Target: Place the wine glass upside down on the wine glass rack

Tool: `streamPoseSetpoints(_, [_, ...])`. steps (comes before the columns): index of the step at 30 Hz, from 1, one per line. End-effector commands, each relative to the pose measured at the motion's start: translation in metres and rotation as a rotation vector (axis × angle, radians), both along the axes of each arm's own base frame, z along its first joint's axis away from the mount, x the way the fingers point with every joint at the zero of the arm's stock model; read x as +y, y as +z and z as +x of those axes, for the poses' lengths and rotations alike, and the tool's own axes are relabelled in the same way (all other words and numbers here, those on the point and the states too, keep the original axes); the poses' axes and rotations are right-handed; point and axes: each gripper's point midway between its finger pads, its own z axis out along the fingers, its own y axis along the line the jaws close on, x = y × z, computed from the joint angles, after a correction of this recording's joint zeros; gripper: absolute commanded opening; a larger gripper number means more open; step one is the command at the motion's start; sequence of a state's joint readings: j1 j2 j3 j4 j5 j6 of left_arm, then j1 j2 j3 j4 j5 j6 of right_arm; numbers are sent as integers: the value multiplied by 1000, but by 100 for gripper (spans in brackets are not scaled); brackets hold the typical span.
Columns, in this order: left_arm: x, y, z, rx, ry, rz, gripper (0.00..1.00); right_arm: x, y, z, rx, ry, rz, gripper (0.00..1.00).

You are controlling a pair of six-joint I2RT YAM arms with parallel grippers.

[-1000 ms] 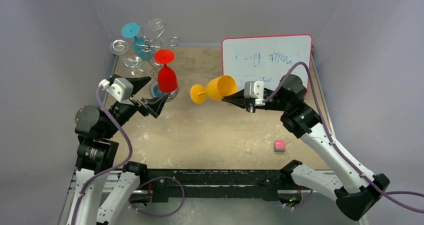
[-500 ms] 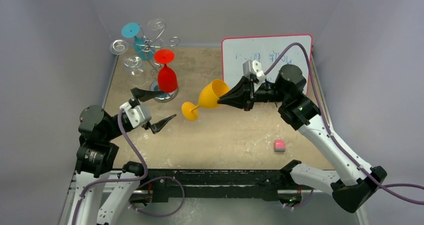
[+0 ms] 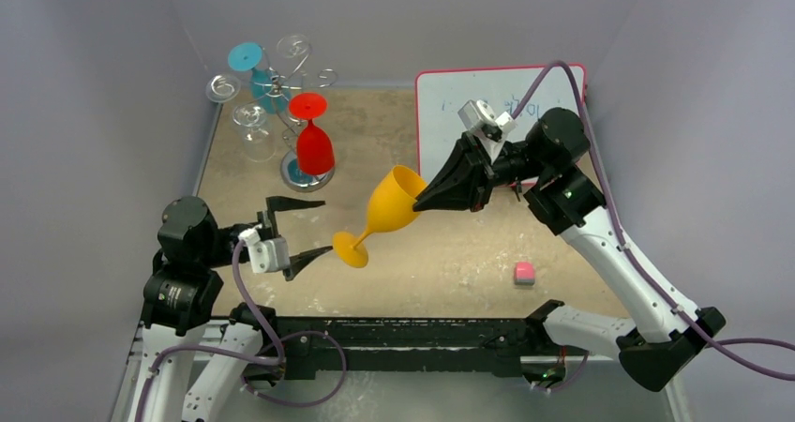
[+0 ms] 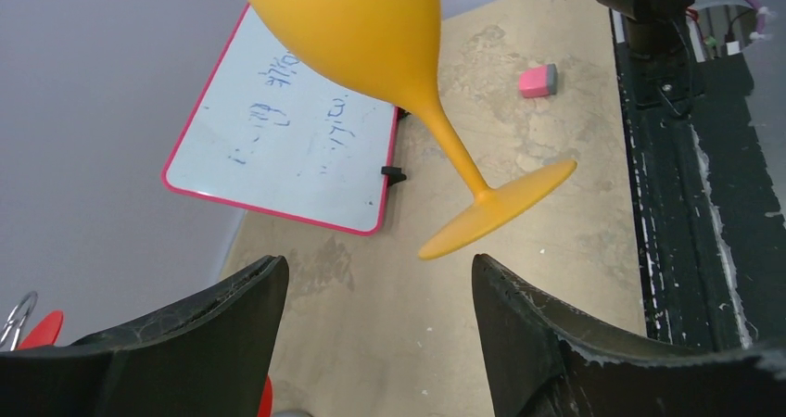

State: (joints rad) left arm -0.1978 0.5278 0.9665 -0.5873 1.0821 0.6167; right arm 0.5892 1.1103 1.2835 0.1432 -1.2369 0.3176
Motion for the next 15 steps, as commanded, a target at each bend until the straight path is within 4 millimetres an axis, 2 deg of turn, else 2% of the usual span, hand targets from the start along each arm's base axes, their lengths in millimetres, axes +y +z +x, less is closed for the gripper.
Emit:
streamPoseSetpoints(1, [-6,-2,-17,-54,-112,12,71,-6,20,-16,-23,65,47,0])
streamPoseSetpoints(8, [-12,-1,-37,-55,-236,-5,65,-3,28,-14,-12,67,87,0])
streamPoseSetpoints(15, [-13,1,-41,-70,-268,0,57,1,30,-10,3,73,108,0])
